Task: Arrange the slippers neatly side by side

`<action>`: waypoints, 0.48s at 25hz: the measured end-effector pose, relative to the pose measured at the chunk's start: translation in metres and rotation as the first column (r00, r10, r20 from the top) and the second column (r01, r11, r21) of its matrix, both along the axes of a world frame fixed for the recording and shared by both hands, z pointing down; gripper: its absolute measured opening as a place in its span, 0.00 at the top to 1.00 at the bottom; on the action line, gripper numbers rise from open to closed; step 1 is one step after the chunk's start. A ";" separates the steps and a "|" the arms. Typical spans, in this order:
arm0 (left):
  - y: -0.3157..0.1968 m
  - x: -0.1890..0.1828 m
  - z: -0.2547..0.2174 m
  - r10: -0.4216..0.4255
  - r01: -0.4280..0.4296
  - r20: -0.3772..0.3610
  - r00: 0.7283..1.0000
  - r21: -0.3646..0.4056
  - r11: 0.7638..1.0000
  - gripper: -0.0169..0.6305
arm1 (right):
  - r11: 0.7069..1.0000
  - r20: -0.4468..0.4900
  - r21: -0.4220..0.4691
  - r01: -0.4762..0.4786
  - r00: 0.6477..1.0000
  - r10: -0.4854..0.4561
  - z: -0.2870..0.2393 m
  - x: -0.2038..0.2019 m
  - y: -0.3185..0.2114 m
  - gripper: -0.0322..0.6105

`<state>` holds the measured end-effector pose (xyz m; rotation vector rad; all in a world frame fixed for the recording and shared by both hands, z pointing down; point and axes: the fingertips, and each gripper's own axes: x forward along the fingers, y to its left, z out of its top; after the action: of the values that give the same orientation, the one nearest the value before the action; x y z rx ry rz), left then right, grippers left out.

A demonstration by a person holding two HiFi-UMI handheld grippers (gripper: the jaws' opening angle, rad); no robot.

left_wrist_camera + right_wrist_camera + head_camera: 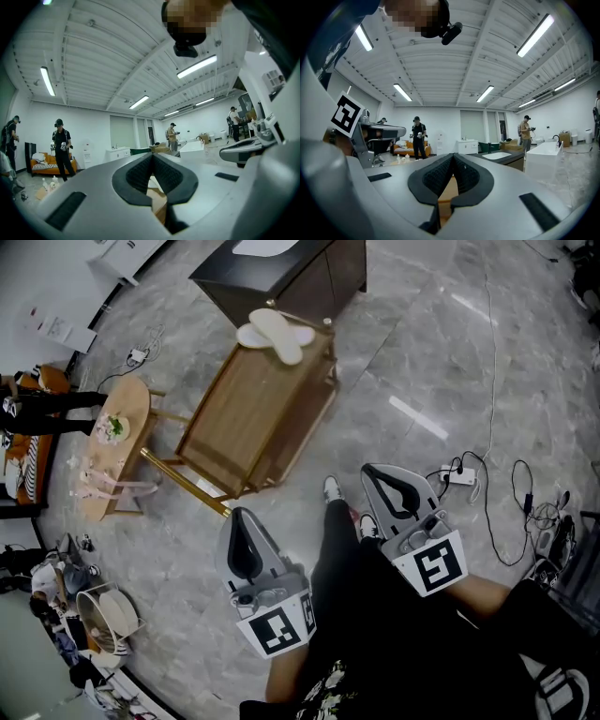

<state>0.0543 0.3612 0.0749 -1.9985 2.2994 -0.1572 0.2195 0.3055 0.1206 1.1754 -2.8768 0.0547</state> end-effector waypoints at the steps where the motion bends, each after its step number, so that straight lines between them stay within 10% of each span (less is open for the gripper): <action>1: -0.003 -0.002 0.001 -0.002 0.002 0.001 1.000 -0.005 1.000 0.99 | 1.000 0.000 0.000 0.005 1.000 -0.005 0.001 -0.003 -0.004 0.95; 12: -0.042 -0.021 0.019 0.033 -0.033 0.002 0.999 -0.071 0.997 0.99 | 0.999 0.001 -0.048 -0.001 1.000 0.001 0.011 -0.026 -0.036 0.95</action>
<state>0.0336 0.3190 0.0943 -2.0665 2.2891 -0.2422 0.1934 0.2692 0.1316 1.1688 -2.8586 0.1233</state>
